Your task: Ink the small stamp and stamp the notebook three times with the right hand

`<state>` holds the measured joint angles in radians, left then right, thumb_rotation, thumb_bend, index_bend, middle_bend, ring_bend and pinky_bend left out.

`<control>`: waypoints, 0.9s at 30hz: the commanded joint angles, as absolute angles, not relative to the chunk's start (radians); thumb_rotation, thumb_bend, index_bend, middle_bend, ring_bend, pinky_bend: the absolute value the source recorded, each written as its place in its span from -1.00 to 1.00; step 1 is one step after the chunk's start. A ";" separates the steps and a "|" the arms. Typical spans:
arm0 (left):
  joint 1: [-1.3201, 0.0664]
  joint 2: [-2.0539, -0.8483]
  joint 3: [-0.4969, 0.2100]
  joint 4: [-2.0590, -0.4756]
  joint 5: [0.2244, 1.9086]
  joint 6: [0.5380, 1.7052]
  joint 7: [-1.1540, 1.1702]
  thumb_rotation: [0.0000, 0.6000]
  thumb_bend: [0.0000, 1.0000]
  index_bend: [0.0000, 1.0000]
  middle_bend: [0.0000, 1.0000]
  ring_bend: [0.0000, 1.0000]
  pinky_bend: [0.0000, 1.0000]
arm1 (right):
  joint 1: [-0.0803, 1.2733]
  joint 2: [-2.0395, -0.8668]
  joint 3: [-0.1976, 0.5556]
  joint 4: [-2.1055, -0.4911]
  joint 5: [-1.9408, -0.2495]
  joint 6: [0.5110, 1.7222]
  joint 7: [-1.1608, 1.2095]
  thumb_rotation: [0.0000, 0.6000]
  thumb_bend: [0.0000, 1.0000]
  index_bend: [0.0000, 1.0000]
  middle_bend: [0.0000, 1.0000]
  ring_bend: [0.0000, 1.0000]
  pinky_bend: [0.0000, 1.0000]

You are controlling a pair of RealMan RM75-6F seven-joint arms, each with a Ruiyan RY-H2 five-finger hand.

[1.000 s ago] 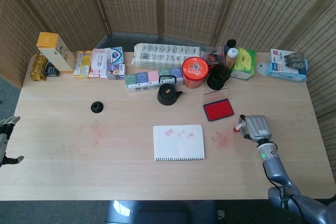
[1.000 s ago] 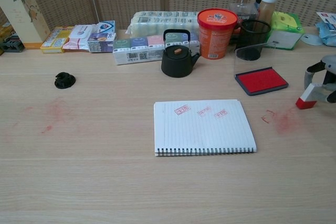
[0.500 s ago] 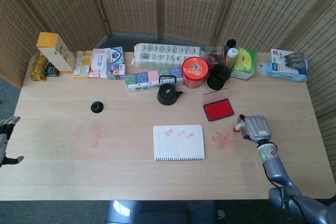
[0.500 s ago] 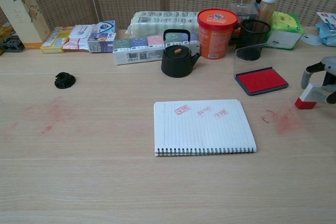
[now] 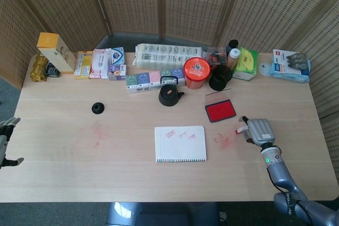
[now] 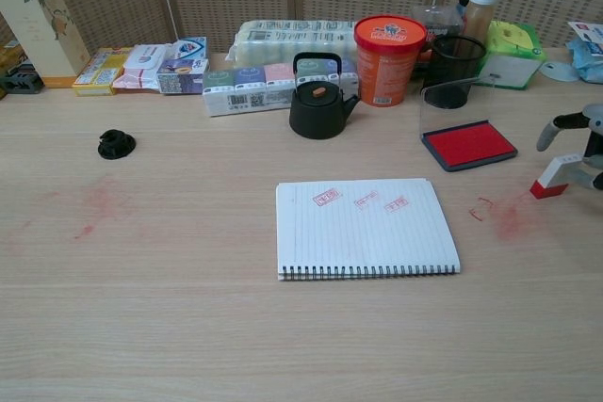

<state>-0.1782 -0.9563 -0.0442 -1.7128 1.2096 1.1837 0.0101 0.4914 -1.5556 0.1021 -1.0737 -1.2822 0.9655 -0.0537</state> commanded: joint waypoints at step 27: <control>-0.157 -0.936 -0.027 -1.712 1.299 1.223 -0.046 1.00 -1.00 -1.00 -1.00 -1.00 -0.89 | 0.347 -1.236 0.064 -1.437 -1.460 1.306 -0.033 0.72 -0.95 -0.71 -0.81 -0.90 -0.30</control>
<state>-0.1609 -0.9369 -0.0307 -1.7137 1.2866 1.2155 -0.0404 0.3835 -1.2963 0.0693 -1.3430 -1.5036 1.3068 0.0228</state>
